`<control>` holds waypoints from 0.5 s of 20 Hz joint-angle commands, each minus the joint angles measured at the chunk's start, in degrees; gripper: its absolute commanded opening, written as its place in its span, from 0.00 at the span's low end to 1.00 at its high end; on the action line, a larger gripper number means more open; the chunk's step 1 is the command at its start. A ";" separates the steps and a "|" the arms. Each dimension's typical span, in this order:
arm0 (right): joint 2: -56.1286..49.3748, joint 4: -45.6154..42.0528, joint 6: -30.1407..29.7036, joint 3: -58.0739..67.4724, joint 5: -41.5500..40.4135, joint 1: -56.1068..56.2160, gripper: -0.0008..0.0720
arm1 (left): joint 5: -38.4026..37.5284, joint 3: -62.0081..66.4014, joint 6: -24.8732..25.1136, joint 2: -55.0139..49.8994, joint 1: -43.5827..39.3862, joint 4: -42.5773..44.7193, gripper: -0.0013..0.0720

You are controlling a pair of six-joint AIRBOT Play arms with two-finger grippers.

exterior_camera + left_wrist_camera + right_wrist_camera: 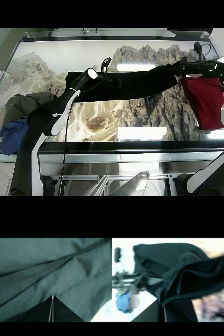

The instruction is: Fold the shirts.

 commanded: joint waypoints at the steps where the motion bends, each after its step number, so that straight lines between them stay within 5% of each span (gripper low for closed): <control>1: 3.63 4.13 1.57 0.02 1.68 2.10 0.03 | -0.20 0.94 -4.13 -1.20 -0.44 0.09 0.02; 5: 6.29 4.17 4.52 0.02 0.94 6.23 0.03 | -11.78 2.03 -3.85 2.34 2.56 -8.35 0.02; 10: 7.15 8.17 6.14 0.39 -6.19 16.59 0.03 | -27.26 0.92 0.00 21.20 14.10 -20.92 0.02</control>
